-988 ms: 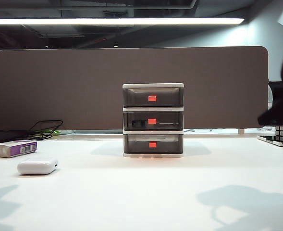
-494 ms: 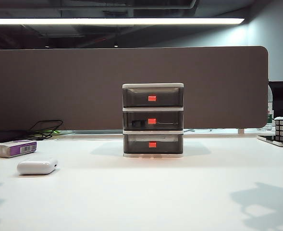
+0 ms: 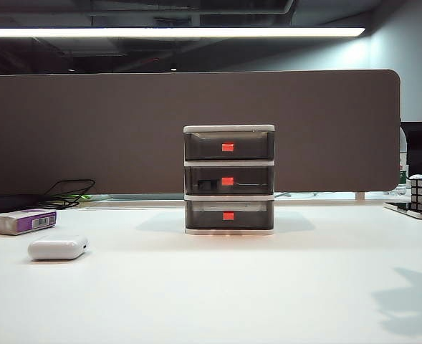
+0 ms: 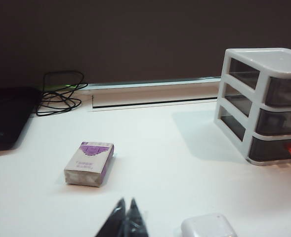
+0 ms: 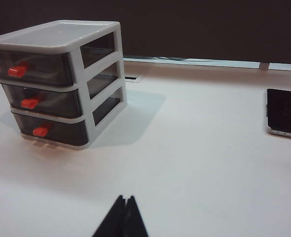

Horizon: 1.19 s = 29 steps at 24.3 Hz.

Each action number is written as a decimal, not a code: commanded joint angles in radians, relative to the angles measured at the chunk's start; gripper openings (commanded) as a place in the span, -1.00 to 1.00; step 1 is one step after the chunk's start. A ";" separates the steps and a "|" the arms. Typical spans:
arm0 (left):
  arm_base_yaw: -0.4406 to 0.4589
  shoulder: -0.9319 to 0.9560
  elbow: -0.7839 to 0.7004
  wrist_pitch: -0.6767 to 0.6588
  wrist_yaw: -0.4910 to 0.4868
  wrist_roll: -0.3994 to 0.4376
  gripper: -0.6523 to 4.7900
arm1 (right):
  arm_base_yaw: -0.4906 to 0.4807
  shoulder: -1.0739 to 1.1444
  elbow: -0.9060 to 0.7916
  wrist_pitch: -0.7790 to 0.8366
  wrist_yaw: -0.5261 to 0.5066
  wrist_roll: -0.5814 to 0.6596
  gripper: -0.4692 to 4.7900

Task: Open the second layer of the drawer on the table, pick up the transparent tape on the table and put it in, and finally close the drawer.

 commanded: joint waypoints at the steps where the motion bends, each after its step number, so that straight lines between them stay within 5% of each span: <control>1: 0.002 0.000 0.005 -0.011 -0.003 0.009 -0.78 | 0.001 -0.179 -0.006 -0.219 0.058 0.000 -0.84; 9: 0.002 0.000 0.005 -0.039 -0.067 0.050 -0.78 | 0.000 -0.248 -0.003 -0.293 0.246 0.003 -0.84; 29: 0.002 0.000 0.005 -0.137 -0.037 0.042 -0.78 | 0.006 -0.248 -0.003 -0.291 0.208 0.003 -0.84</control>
